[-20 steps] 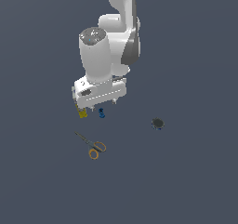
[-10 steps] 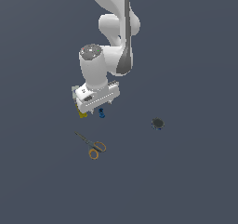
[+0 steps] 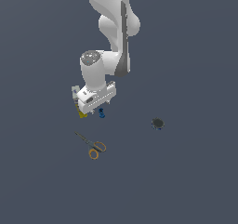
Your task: Pick up a designated object from a clutter of objects.
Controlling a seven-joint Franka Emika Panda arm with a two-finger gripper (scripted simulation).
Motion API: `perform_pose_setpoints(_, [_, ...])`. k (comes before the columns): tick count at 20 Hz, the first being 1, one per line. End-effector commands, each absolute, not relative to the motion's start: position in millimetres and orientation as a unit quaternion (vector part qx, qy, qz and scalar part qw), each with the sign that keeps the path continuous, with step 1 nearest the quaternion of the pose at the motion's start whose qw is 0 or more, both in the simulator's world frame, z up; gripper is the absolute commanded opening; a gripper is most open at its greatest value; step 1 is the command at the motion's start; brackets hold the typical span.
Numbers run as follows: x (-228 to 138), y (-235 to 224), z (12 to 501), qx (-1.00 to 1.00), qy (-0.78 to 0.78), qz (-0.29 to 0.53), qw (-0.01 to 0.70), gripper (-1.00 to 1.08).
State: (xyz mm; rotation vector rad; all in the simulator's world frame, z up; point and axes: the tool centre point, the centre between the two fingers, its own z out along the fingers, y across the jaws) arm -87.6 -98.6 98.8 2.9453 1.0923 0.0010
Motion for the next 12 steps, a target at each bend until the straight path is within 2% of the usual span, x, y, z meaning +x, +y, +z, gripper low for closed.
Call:
perform_pose_setpoints(1, [-90.9, -99.7, 95.0, 0.935, 0.355, 0.000, 0.000, 1.00])
perform_pose_setpoints(12, [-92.9, -100.1, 83.8, 0.934, 0.358, 0.000, 0.000, 1.00])
